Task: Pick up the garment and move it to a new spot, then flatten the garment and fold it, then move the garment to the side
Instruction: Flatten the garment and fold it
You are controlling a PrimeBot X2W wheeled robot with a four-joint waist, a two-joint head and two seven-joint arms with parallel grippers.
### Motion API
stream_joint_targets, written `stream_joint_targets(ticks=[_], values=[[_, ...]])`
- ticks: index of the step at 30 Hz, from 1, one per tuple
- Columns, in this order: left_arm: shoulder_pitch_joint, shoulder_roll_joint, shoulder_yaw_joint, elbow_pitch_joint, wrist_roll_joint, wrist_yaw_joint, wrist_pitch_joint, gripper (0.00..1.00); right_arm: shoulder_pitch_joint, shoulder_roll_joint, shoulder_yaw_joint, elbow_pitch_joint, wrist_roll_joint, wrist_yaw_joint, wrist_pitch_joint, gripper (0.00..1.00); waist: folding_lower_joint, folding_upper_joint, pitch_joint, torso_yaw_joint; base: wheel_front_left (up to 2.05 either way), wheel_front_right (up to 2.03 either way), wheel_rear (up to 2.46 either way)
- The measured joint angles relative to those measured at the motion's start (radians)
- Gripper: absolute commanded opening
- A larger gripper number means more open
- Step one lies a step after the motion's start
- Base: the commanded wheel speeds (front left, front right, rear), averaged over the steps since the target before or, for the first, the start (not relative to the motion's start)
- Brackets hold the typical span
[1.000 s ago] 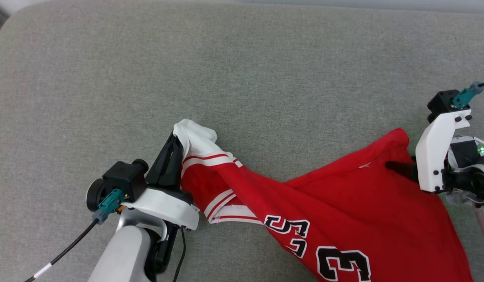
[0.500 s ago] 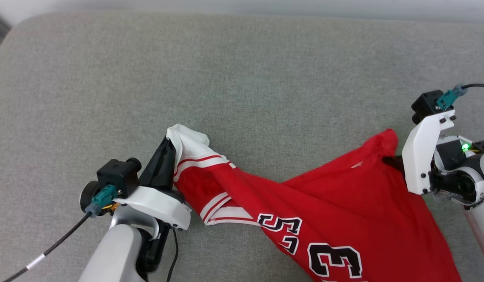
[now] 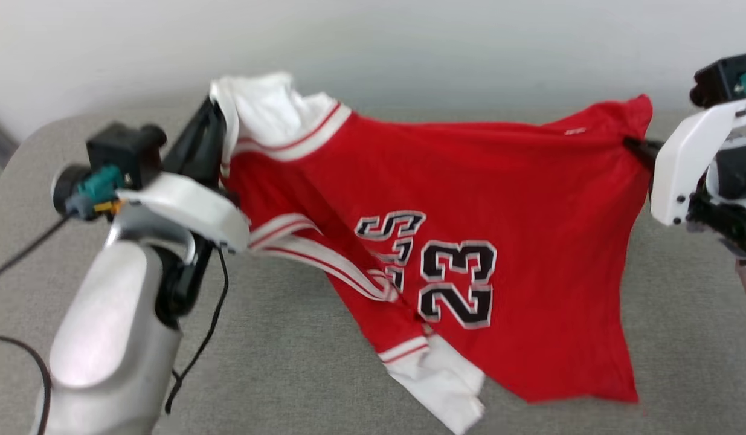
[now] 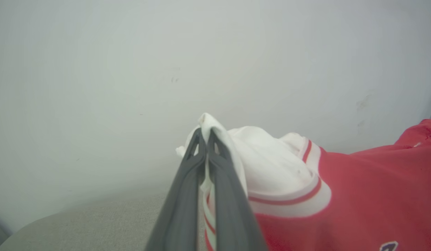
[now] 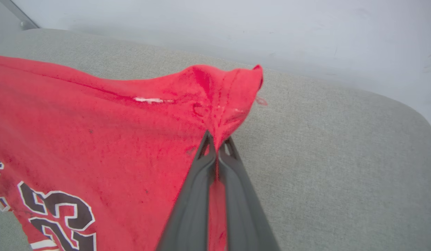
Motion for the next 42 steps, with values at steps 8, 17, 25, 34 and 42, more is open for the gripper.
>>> stream_joint_targets(ticks=[8, 17, 25, 34, 42], values=[[-0.266, 0.0, 0.005, 0.158, -0.002, -0.021, 0.028, 0.0, -0.149, 0.017, -0.044, 0.053, -0.062, 0.0, -0.105, 0.0, -0.0001, 0.0, -0.007, -0.05, 0.0, 0.0, 0.0], [-0.608, 0.034, 0.007, 0.32, 0.045, -0.022, 0.035, 0.0, -0.372, 0.02, -0.074, 0.073, -0.099, 0.0, -0.199, 0.0, 0.0, 0.0, 0.108, -0.084, 0.0, 0.0, 0.0], [-0.876, 0.075, 0.01, 0.39, 0.096, -0.013, -0.006, 0.0, -0.56, 0.01, -0.096, 0.069, -0.126, 0.001, -0.313, 0.0, 0.0001, 0.0, 0.271, -0.108, 0.0, 0.0, 0.0], [-1.045, 0.095, 0.013, 0.446, 0.112, -0.012, -0.046, 0.0, -0.712, 0.003, -0.084, 0.089, -0.135, 0.001, -0.439, 0.0, 0.0001, 0.0, 0.437, -0.126, 0.0, 0.0, 0.0], [-1.06, 0.079, 0.02, 0.505, 0.086, -0.009, -0.076, 0.0, -0.751, 0.013, -0.035, 0.157, -0.11, 0.001, -0.486, 0.0, 0.0002, 0.0, 0.541, -0.127, 0.0, 0.0, 0.0]])
